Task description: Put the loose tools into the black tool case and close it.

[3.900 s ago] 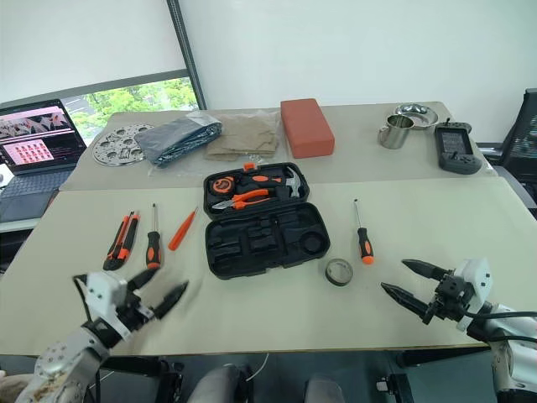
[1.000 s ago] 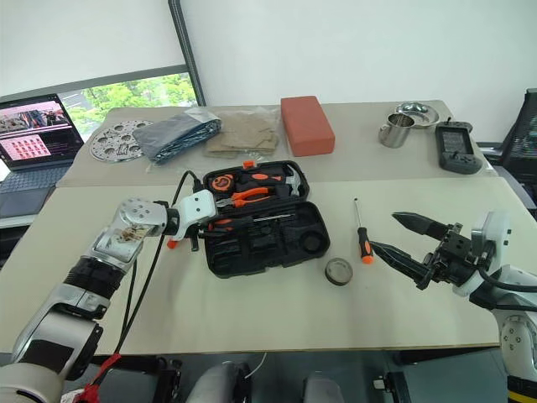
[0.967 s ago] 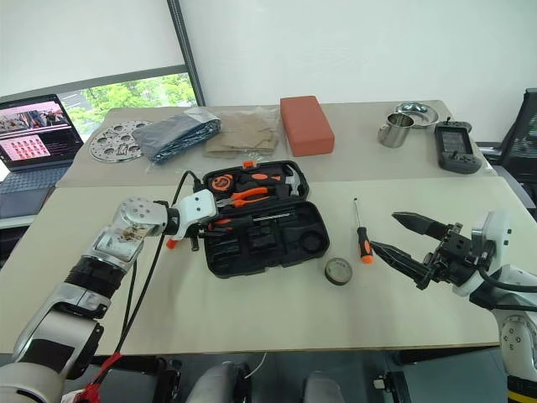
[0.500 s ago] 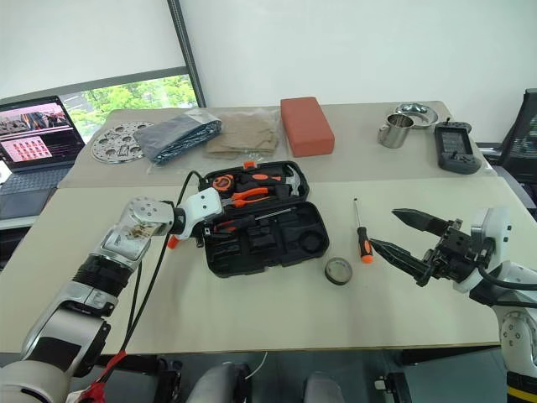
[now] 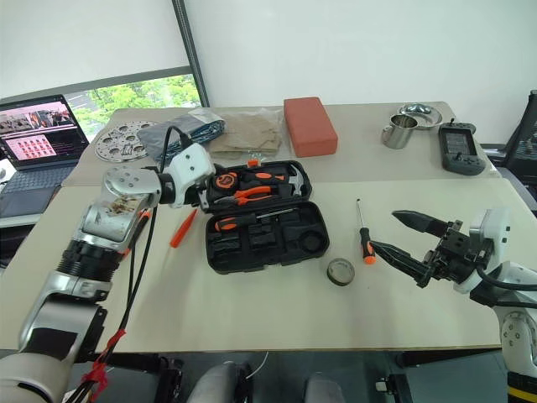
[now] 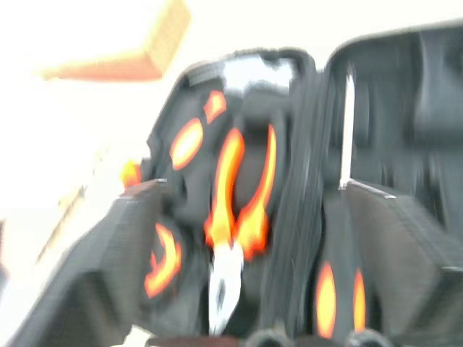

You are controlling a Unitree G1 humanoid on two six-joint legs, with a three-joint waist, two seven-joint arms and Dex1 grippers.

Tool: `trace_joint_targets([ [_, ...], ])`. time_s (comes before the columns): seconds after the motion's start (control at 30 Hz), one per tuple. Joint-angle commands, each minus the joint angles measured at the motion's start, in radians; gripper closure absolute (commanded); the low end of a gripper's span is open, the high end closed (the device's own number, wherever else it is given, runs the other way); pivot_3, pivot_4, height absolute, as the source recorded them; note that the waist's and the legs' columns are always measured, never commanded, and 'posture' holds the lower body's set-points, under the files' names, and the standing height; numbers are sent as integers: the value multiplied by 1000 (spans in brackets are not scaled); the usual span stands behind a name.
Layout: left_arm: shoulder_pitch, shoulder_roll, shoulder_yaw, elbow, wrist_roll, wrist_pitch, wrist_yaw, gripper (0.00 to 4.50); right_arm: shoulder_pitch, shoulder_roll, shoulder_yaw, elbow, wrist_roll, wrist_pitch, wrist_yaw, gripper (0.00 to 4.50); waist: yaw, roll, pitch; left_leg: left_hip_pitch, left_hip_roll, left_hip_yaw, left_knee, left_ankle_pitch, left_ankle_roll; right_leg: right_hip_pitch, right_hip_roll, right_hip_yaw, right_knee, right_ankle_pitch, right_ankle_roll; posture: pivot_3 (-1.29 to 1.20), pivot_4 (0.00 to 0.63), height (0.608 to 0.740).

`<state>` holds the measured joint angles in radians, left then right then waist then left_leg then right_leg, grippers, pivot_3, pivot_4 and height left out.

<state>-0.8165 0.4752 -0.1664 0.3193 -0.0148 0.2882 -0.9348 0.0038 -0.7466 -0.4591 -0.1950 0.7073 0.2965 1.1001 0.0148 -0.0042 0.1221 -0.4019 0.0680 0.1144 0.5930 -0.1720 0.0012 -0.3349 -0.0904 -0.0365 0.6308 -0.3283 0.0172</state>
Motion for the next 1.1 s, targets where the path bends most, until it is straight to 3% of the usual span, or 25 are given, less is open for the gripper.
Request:
trace_joint_targets([
  [0.03,6,-54,53,74,-68,-76,10,2428,-20,-5,-15,-12,0,-27,-3,0,-4,0,0,0,0,0,0,0,0,0,1,0,0,0,0,0,150,736],
  [0.13,12,-95,64,147,-90,-163,1,3646,-22,-7,-16,-9,-2,-32,-3,0,-4,-1,0,0,1,1,0,0,0,0,1,0,0,0,0,0,150,736],
  [0.23,22,-118,69,202,-110,-212,-19,4452,-21,-8,-19,-10,-5,-33,-3,0,-3,-1,1,0,0,1,0,0,-1,0,1,0,0,0,0,0,150,736],
  [0.5,19,-123,7,390,-52,-306,-75,4452,-28,-18,-20,-14,-6,-21,-3,0,-3,-1,1,0,0,1,0,0,-1,0,0,-1,0,0,0,0,150,736],
  [0.83,-21,-141,-54,639,78,-406,35,4452,-21,-31,-2,-1,-33,-23,11,0,-2,-1,0,4,0,1,2,0,-1,5,0,-1,1,0,0,0,150,736],
  [1.1,-21,-151,-77,682,116,-418,45,4452,-10,-37,-7,8,-55,-16,7,0,-4,1,-1,14,0,-2,3,0,0,15,0,-1,2,0,0,0,150,736],
])
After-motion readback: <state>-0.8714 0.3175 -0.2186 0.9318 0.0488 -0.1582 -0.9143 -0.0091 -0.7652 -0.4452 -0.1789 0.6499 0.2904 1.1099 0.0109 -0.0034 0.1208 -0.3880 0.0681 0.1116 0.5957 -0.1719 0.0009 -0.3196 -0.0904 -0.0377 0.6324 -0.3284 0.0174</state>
